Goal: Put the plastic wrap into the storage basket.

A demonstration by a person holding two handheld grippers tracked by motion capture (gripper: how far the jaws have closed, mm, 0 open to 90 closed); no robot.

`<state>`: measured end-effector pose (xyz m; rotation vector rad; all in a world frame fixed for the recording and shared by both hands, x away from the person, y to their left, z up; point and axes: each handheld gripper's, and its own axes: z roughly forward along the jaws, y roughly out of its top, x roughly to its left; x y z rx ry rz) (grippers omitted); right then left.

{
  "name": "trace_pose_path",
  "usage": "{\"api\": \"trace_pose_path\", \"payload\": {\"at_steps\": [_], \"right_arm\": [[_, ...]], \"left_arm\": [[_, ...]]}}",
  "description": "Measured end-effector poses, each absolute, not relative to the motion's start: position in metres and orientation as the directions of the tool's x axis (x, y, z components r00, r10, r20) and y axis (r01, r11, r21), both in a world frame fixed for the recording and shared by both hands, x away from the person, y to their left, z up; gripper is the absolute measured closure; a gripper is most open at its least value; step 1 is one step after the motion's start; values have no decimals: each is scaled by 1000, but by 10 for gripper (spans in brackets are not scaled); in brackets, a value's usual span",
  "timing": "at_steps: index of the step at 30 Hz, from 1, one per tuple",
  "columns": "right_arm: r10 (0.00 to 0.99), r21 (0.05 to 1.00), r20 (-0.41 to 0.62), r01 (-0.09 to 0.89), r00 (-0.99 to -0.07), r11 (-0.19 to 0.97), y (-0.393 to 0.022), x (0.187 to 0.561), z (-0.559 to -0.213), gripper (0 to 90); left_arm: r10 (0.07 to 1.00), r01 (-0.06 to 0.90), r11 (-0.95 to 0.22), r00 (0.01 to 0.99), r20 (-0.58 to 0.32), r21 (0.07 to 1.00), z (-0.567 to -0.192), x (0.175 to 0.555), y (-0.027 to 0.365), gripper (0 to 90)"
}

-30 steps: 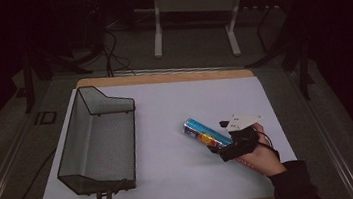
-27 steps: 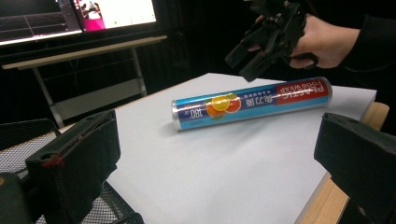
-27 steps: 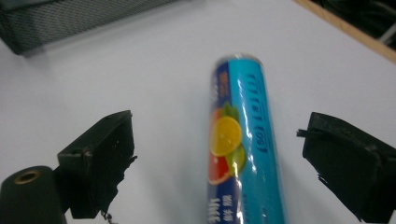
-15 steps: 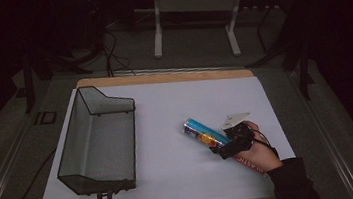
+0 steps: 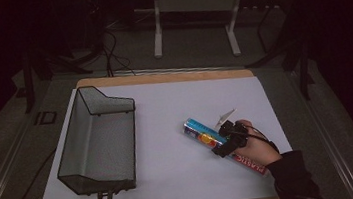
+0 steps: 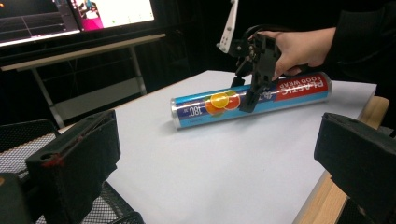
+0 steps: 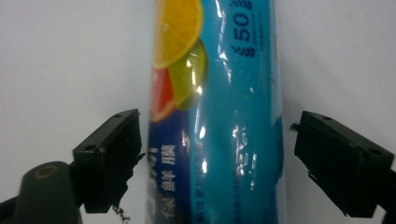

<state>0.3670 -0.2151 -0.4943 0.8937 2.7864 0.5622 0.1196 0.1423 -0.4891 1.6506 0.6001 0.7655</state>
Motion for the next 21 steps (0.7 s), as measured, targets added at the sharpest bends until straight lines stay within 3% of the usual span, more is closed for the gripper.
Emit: {"api": "trace_pose_path", "payload": {"at_steps": [5, 8, 14, 21], "right_arm": [[592, 319, -25, 555, -806, 768, -209, 373, -493, 256], [589, 292, -34, 555, -808, 779, -205, 375, -492, 254], [587, 146, 9, 581, -810, 800, -192, 386, -496, 301], [567, 102, -59, 560, -822, 822, -182, 382, -500, 308]], "left_arm": [[735, -14, -210, 657, 167, 978, -489, 120, 142, 8], [735, -14, -210, 657, 168, 978, -489, 120, 142, 8], [734, -17, -213, 657, 171, 977, -489, 119, 142, 8], [732, -17, -216, 659, 174, 976, -490, 119, 141, 8]]}}
